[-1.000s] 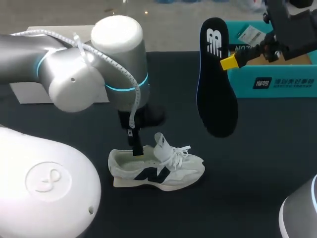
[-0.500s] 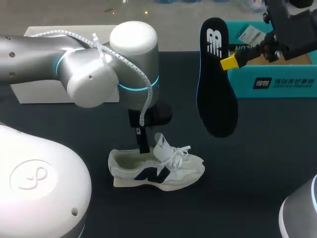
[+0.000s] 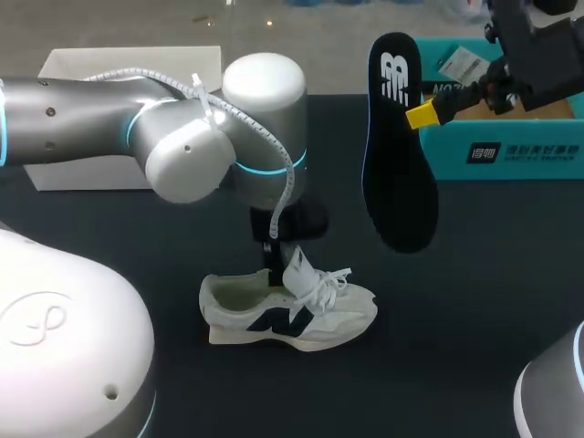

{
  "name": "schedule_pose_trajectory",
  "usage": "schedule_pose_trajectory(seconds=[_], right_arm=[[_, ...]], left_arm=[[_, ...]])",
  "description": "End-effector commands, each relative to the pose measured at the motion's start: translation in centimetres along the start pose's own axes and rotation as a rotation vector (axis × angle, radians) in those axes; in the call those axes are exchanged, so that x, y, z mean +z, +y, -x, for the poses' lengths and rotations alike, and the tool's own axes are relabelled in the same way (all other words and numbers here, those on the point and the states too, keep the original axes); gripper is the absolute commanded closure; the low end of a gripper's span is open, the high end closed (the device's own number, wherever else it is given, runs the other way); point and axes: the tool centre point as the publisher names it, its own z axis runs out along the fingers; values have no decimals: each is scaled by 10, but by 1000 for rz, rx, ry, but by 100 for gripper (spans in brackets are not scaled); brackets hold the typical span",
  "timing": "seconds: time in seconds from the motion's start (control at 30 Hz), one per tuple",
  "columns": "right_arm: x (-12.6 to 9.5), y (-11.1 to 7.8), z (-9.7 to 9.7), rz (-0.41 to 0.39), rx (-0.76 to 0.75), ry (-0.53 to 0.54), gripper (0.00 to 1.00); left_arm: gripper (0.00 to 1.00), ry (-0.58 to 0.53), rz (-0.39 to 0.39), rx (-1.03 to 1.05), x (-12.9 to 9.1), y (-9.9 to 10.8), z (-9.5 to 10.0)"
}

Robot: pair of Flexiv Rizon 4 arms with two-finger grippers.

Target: Take the shoe out of the shoebox, open the shoe tongue, remove and reinsert the insole, then place the shoe into the shoebox

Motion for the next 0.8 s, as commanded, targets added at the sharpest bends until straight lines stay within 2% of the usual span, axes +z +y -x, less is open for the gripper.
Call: schedule_pose_trajectory(seconds=[0.03, 0.13, 0.7, 0.8], right_arm=[[2, 2, 1, -4, 1, 1, 100], [2, 2, 1, -4, 1, 1, 100], [2, 2, 1, -4, 1, 1, 100], [2, 2, 1, -4, 1, 1, 100]], left_arm=[[100, 10, 1, 2, 7, -4, 1], [100, 14, 38, -35, 1, 0, -8], [100, 14, 38, -35, 1, 0, -8], [100, -15, 27, 58, -19, 10, -3]])
